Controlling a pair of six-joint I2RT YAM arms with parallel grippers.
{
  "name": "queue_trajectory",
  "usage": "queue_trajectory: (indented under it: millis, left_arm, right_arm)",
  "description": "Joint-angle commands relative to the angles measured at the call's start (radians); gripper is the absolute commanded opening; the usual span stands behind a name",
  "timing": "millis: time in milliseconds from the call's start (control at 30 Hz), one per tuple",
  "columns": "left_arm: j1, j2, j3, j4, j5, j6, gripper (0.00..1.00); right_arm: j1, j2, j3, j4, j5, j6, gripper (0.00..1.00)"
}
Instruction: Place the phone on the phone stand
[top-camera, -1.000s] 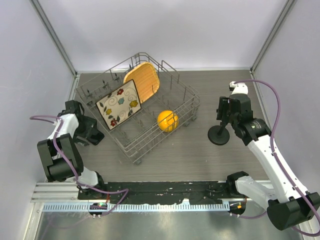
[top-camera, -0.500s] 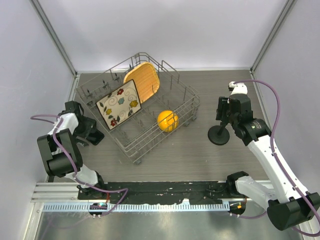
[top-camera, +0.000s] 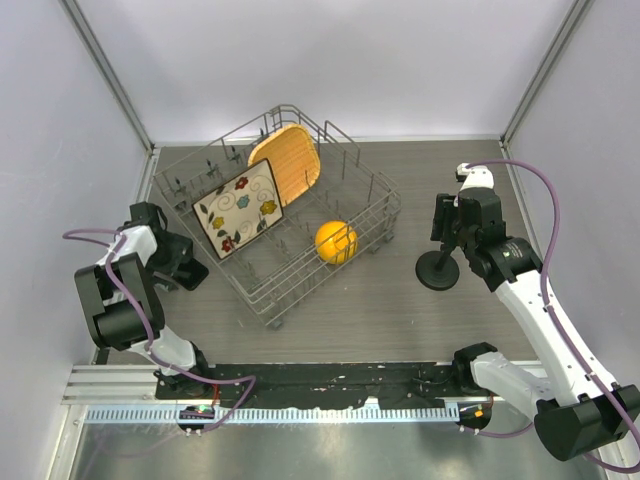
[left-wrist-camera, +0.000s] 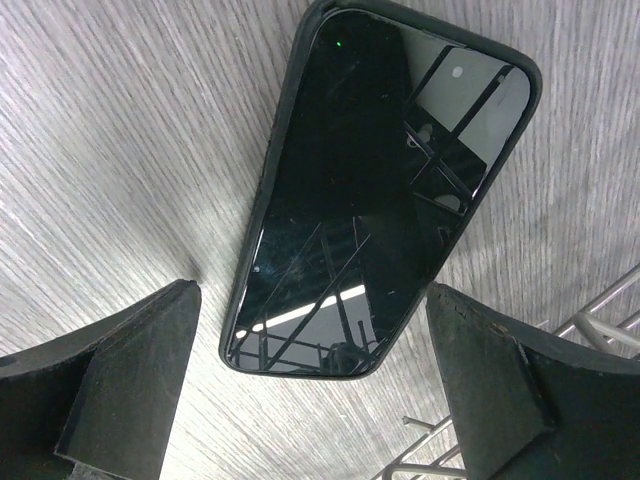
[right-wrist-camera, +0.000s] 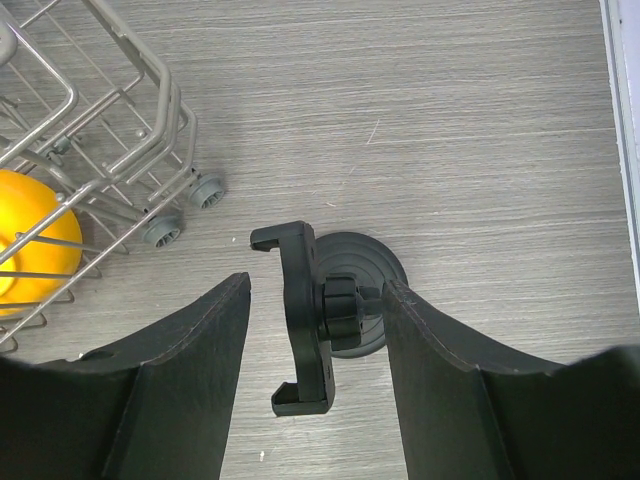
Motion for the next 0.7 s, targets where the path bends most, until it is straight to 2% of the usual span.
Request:
queue_trajectory:
  millis: [0,467,667]
  left_arm:
    - [-0.011,0.001,0.019,0.079,0.063,-0.001,1.0]
    - [-0.009,0.114,0.043,-0.008,-0.008,-0.041,0.99]
    - [-0.021,0.111,0.038,-0.074,-0.138,-0.042,0.92]
  right_arm:
    - [0.007,-0.027,0.021,0.044,-0.008,-0.004,0.61]
    - [0.008,-0.025,0.022,0.049,-0.02,-0.006,0.61]
    - [0.008,-0.028,0.022,0.047,-0.027,-0.007,0.61]
